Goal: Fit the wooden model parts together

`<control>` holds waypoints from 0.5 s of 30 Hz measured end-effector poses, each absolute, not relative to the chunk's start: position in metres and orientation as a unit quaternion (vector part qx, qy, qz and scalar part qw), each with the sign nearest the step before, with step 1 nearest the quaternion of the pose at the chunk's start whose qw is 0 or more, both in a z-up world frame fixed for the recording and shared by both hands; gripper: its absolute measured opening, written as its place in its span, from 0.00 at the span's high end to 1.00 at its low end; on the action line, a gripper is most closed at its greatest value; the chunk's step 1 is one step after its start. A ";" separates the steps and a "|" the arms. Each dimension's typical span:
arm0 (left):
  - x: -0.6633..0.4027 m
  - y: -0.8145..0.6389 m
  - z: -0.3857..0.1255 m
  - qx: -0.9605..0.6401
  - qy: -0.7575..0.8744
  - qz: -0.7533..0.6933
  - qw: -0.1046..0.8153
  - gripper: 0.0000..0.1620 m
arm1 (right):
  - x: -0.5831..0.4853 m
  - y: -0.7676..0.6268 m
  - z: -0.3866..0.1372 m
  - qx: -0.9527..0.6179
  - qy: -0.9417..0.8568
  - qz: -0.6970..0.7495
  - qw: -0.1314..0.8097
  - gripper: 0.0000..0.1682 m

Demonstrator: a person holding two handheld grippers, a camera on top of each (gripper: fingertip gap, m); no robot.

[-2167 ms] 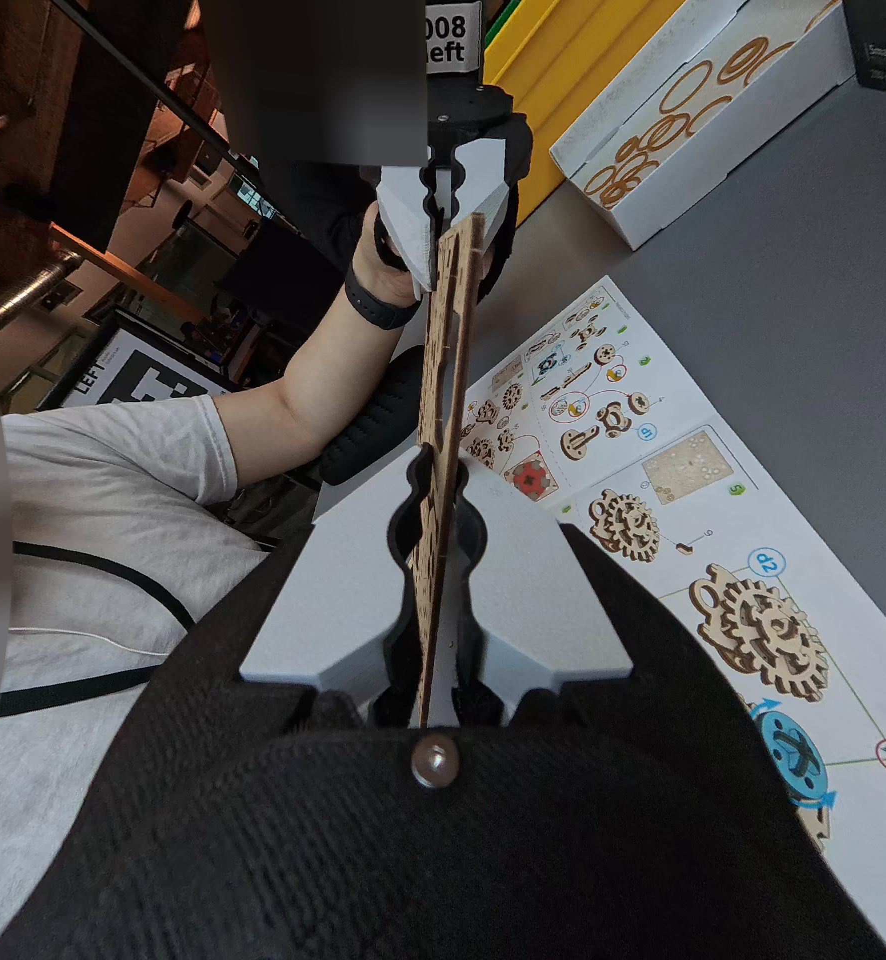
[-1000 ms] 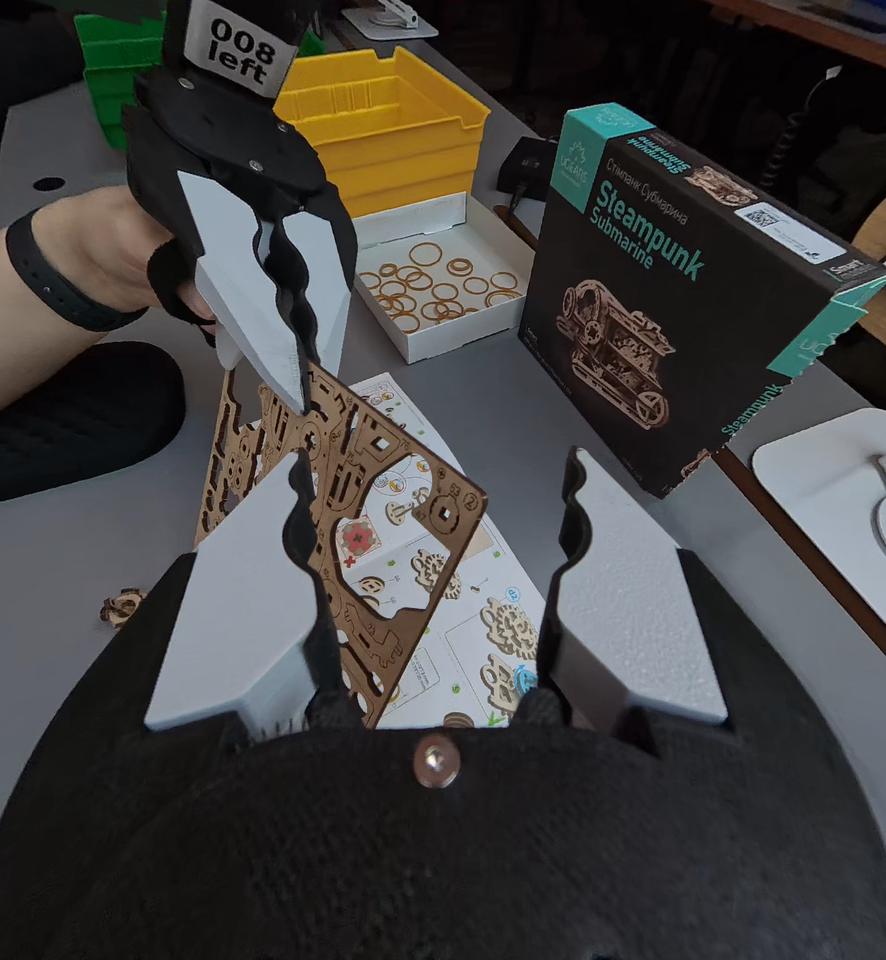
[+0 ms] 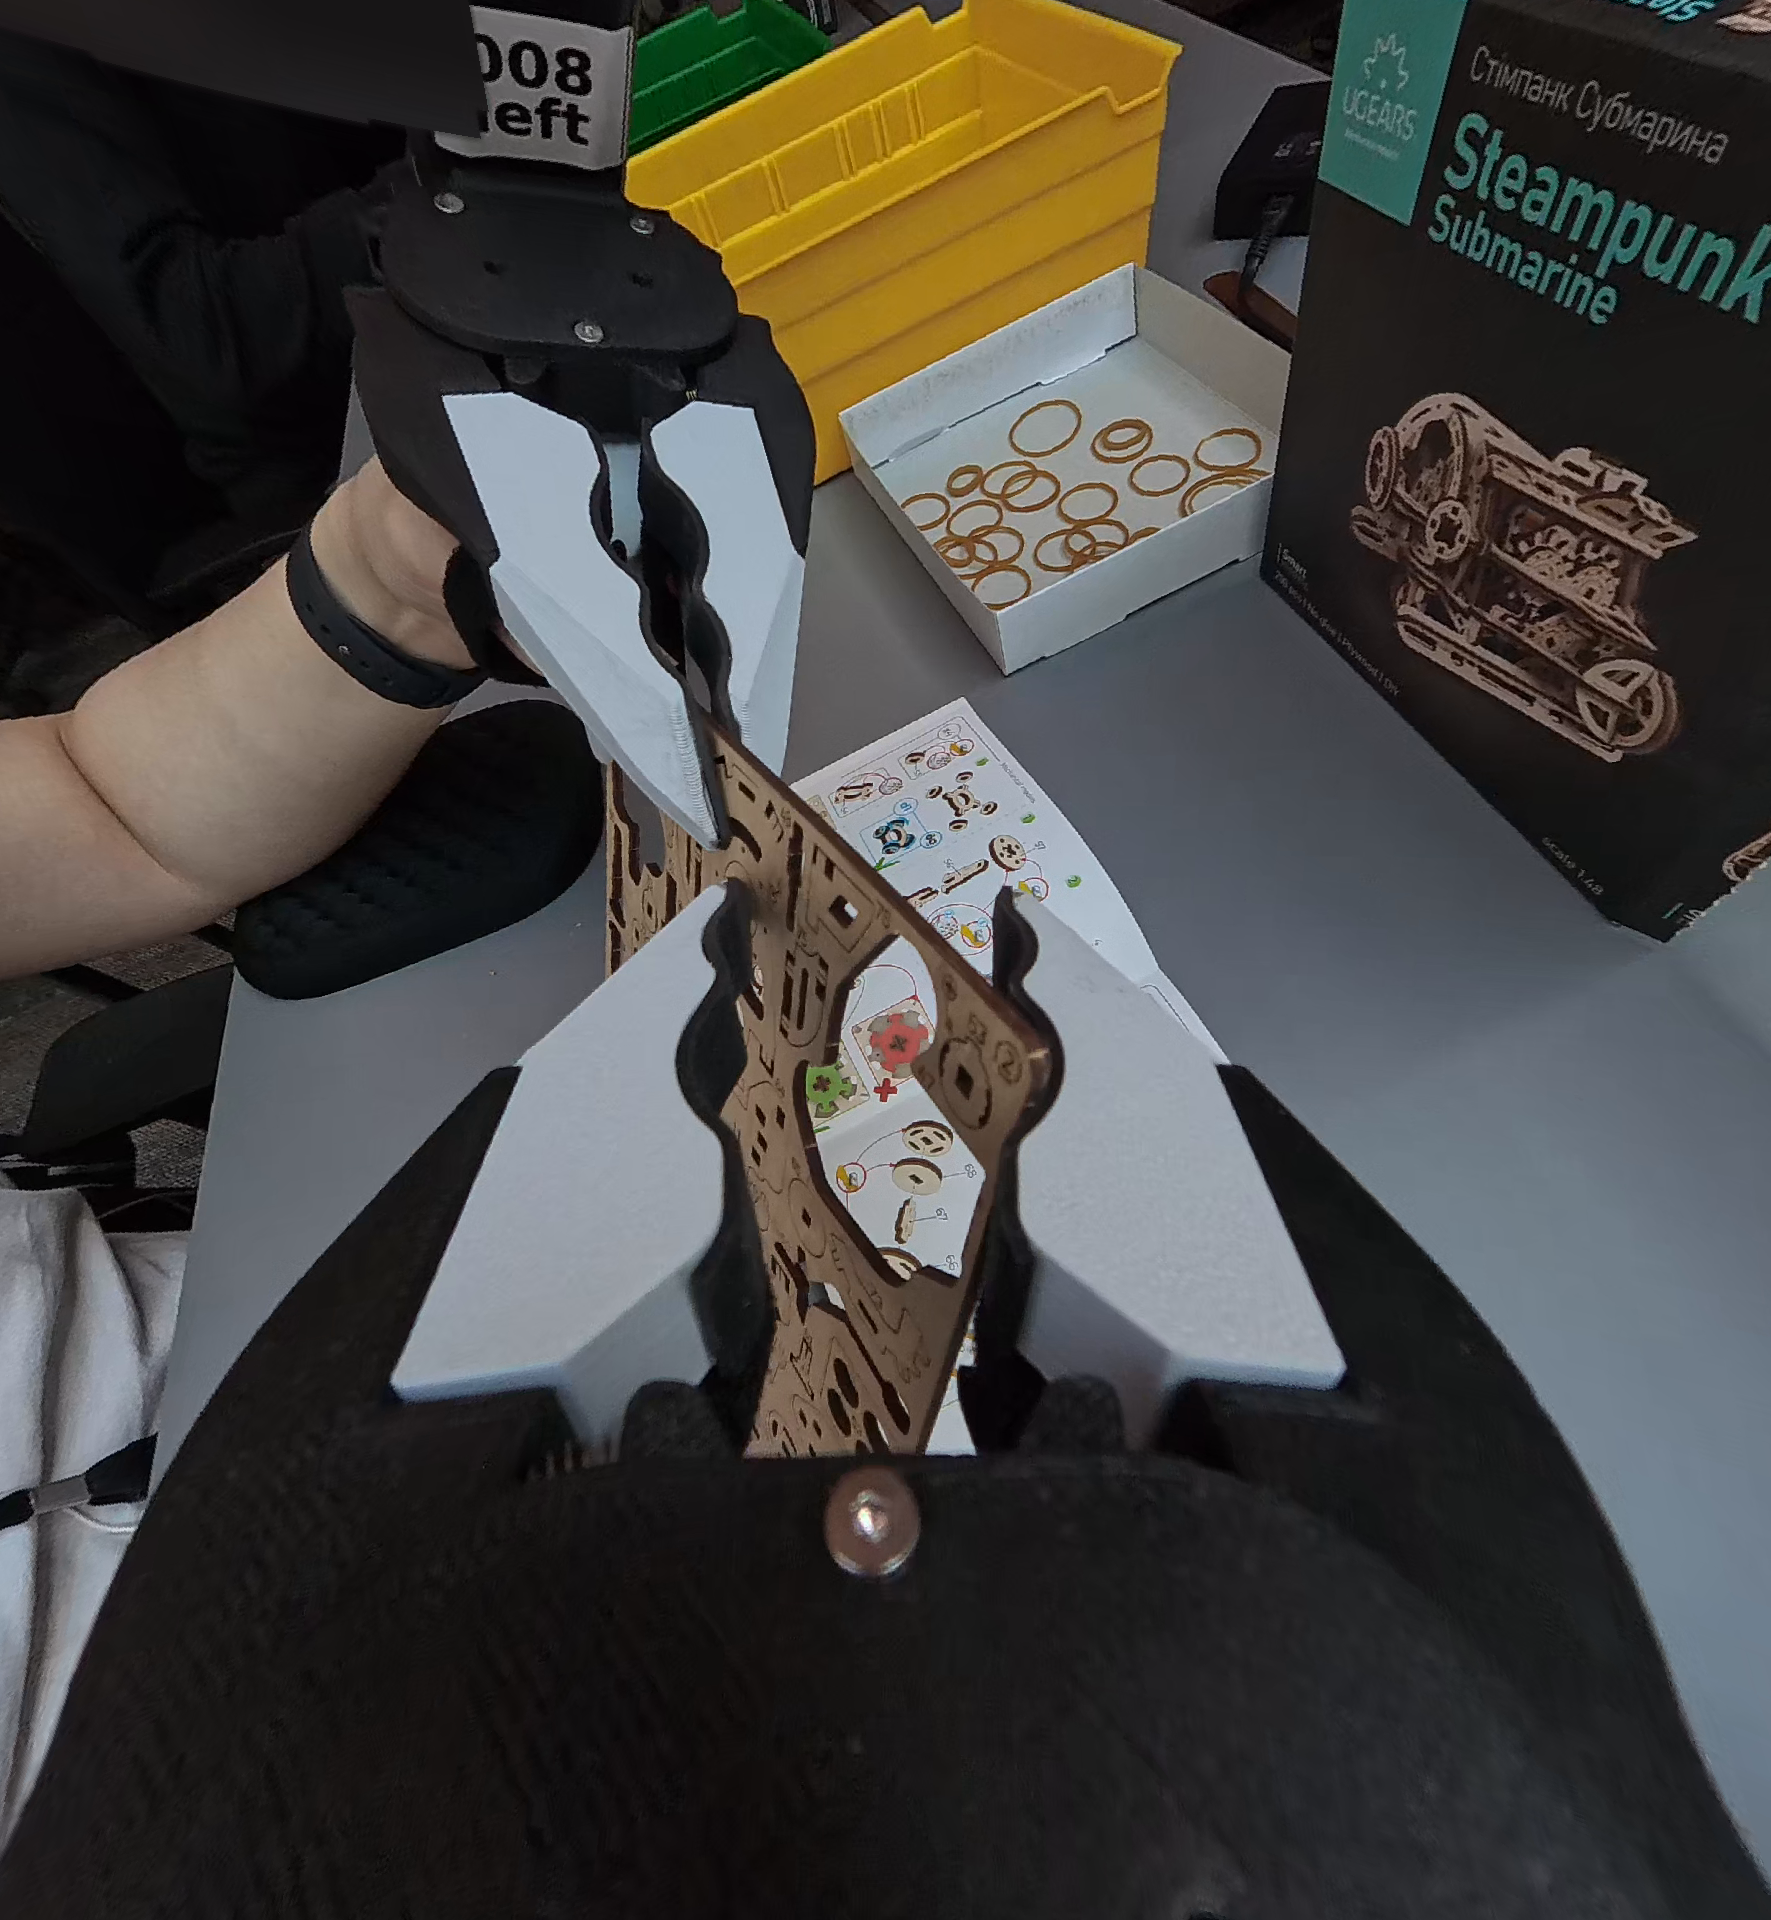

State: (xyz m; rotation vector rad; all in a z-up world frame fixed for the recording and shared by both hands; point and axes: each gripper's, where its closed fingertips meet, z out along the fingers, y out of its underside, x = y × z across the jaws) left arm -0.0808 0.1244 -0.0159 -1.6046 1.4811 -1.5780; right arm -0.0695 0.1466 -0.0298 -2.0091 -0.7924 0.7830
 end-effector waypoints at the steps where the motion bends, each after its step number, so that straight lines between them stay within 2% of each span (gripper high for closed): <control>1: -0.081 0.125 -0.016 -0.582 0.536 -0.570 0.223 1.00 | -0.069 0.147 -0.030 -0.800 -0.312 0.311 0.408 0.73; 5: -0.081 0.125 -0.015 -0.573 0.541 -0.573 0.226 1.00 | -0.069 0.149 -0.027 -0.787 -0.327 0.305 0.425 0.70; 8: -0.082 0.128 -0.016 -0.579 0.534 -0.575 0.222 1.00 | -0.061 0.150 -0.012 -0.768 -0.352 0.270 0.463 0.60; 9: -0.083 0.131 -0.018 -0.584 0.529 -0.576 0.219 0.99 | -0.058 0.147 -0.002 -0.757 -0.356 0.267 0.479 0.62; 12: -0.085 0.144 -0.024 -0.607 0.503 -0.577 0.213 1.00 | -0.054 0.137 0.026 -0.719 -0.392 0.207 0.535 0.85; 14: -0.085 0.149 -0.028 -0.618 0.486 -0.584 0.202 1.00 | -0.062 0.128 0.025 -0.696 -0.444 0.149 0.544 1.00; 15: -0.085 0.151 -0.030 -0.622 0.479 -0.588 0.197 1.00 | -0.067 0.128 0.020 -0.694 -0.457 0.119 0.544 1.00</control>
